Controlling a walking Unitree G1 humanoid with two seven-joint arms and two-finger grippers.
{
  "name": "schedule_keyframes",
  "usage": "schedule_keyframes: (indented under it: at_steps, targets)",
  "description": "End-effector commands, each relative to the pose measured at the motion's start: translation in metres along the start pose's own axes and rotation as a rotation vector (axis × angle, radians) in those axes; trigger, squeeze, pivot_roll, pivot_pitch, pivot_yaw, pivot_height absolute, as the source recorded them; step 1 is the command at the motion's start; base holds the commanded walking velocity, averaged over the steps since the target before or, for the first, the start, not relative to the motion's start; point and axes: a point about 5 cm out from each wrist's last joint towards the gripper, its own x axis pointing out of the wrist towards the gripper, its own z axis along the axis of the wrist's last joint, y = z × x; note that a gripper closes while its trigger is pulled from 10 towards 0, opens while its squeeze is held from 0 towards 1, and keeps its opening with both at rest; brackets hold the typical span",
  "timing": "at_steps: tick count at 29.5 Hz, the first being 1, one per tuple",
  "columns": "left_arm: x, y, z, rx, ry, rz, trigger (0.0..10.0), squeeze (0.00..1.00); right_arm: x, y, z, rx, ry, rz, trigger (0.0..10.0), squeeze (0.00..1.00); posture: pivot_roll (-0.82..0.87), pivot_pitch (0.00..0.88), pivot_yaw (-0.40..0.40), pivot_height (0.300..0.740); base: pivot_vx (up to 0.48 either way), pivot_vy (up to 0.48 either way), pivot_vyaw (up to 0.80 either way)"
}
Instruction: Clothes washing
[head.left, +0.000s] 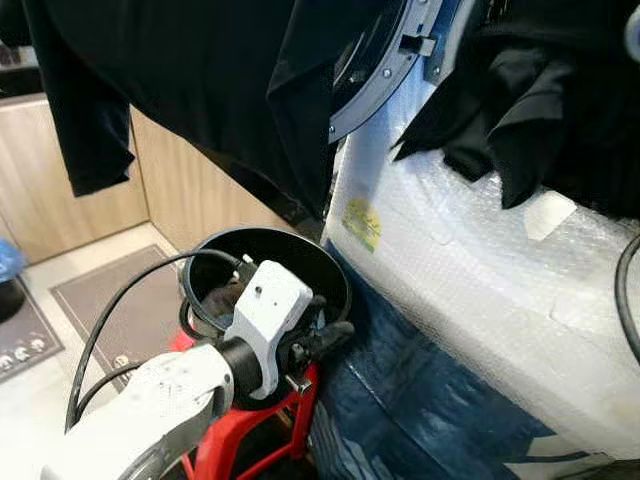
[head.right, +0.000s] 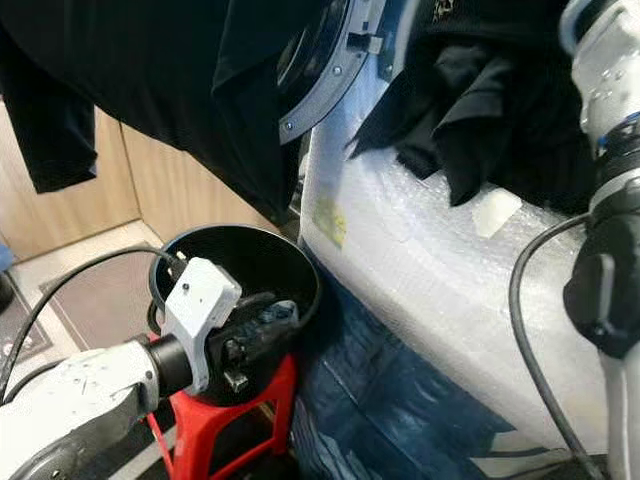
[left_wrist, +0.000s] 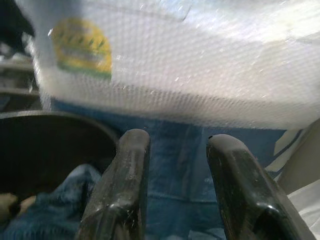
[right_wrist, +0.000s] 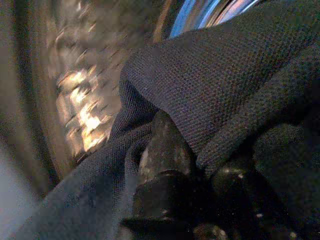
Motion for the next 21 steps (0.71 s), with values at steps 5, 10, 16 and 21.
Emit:
schedule_keyframes:
  at_steps: [5, 10, 16, 21]
  targets:
    - [-0.004, -0.006, 0.003, -0.002, -0.009, 0.035, 10.0, 0.00, -0.005, -0.010, 0.054, 0.059, -0.199, -0.100, 10.0, 0.00, 0.02, 0.122, -0.279, 0.740, 0.000, 0.000, 0.00]
    - [-0.006, -0.004, 0.001, -0.035, -0.010, 0.076, 10.0, 0.00, -0.004, -0.002, 0.052, 0.018, -0.213, -0.105, 10.0, 0.00, 0.01, 0.130, -0.288, 0.740, 0.000, 0.000, 0.00]
    - [-0.004, -0.008, 0.001, -0.042, -0.010, 0.077, 10.0, 0.00, -0.001, 0.027, -0.021, -0.192, 0.072, 0.116, 10.0, 0.00, 0.02, 0.114, -0.289, 0.740, 0.000, 0.000, 0.00]
    - [-0.004, -0.009, 0.001, -0.044, -0.010, 0.070, 10.0, 0.00, -0.002, 0.024, -0.037, -0.227, 0.152, 0.157, 10.0, 0.00, 0.02, 0.097, -0.285, 0.740, 0.000, 0.000, 0.00]
